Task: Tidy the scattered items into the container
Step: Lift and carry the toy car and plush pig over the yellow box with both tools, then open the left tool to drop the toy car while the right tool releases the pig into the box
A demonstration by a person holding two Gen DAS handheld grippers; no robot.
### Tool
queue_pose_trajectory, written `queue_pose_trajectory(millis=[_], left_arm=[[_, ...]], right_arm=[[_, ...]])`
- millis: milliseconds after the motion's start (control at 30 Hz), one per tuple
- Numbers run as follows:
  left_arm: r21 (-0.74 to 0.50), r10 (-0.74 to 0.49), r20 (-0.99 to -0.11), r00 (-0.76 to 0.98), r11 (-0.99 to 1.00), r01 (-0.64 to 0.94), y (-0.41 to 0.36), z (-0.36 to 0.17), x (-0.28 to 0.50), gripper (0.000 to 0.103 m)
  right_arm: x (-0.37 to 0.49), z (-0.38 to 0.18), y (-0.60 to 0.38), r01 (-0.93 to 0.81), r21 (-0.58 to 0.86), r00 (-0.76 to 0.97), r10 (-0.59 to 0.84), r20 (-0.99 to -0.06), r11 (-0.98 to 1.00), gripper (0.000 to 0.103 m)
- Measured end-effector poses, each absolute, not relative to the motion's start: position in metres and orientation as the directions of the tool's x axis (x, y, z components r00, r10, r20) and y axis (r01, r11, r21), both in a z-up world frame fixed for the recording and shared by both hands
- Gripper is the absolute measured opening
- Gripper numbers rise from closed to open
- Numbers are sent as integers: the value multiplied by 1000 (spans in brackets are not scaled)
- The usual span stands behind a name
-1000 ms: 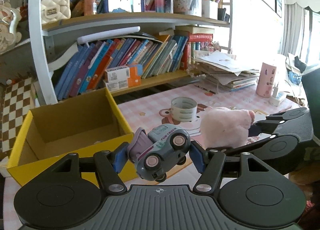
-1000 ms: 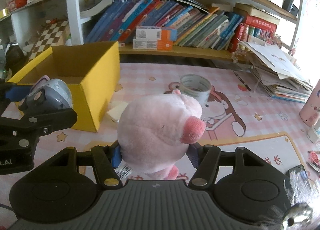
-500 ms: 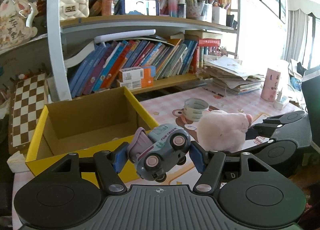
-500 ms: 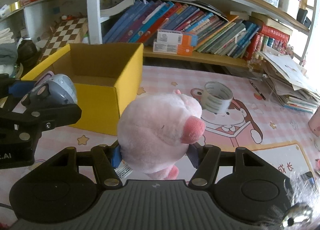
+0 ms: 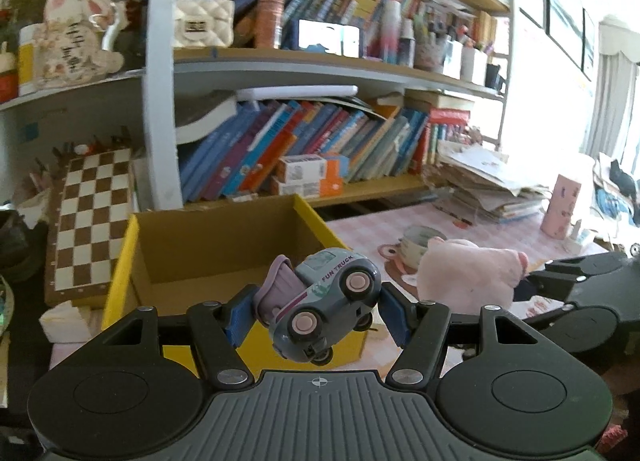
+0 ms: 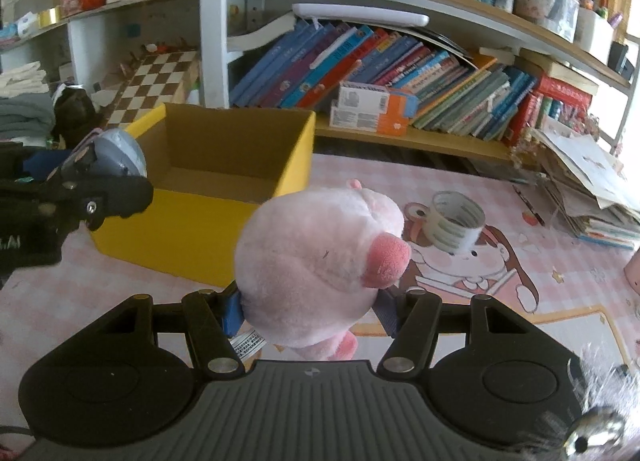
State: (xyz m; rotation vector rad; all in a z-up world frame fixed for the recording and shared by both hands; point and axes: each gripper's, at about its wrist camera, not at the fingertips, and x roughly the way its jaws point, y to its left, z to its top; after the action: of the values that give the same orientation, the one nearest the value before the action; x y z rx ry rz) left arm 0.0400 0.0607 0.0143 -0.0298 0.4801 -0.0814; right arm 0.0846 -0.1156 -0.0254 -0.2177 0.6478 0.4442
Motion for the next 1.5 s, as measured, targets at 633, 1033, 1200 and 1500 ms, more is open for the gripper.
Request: queue_pose_trajectory(millis=[633, 1033, 1200, 1500], left_arm=[[24, 5, -375, 927, 1000, 5, 102, 52, 71, 64], [52, 36, -409, 912, 999, -16, 115, 42, 109, 64], [38, 54, -442, 895, 998, -42, 126, 33, 126, 64], [7, 55, -514, 856, 998, -60, 141, 10, 151, 64]], right_arm=[[119, 13, -70, -563, -96, 719, 430, -546, 821, 60], [163, 17, -38, -602, -135, 710, 450, -542, 787, 60], [179, 10, -29, -611, -151, 701, 442, -560, 777, 60], [201, -10, -15, -632, -158, 666, 427, -612, 759, 60]])
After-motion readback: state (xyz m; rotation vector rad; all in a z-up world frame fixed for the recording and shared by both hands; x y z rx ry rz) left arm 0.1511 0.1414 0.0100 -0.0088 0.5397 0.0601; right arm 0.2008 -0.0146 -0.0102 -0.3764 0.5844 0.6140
